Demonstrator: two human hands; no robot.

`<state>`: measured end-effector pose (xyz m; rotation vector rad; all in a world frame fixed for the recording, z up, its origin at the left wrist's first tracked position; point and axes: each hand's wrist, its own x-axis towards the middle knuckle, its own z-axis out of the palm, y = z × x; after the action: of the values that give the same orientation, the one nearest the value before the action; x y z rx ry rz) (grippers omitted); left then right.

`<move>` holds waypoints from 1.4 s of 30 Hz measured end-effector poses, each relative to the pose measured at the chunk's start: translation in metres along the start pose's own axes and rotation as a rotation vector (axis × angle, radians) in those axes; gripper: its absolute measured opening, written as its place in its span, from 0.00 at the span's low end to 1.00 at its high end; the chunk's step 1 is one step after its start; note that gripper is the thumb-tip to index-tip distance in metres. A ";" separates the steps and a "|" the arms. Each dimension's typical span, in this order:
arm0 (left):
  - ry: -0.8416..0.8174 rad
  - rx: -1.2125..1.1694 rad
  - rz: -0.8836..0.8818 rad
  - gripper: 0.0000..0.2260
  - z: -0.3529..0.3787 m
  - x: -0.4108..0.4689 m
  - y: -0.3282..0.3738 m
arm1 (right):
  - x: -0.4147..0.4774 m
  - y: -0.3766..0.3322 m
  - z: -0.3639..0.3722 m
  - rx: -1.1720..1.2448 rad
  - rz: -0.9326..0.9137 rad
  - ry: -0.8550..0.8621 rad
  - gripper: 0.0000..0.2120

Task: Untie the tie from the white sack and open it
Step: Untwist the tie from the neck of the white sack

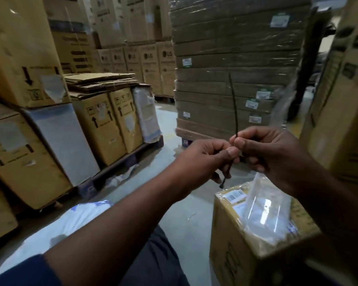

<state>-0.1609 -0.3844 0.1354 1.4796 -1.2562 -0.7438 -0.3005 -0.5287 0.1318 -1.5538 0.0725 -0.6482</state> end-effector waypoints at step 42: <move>0.354 1.213 0.426 0.55 0.053 0.026 -0.043 | -0.049 0.139 -0.100 -0.437 0.226 0.902 0.11</move>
<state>-0.1883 -0.4274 0.0831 1.9996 -1.7365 0.7028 -0.3380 -0.6136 -0.0199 -1.5090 1.1096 -1.1557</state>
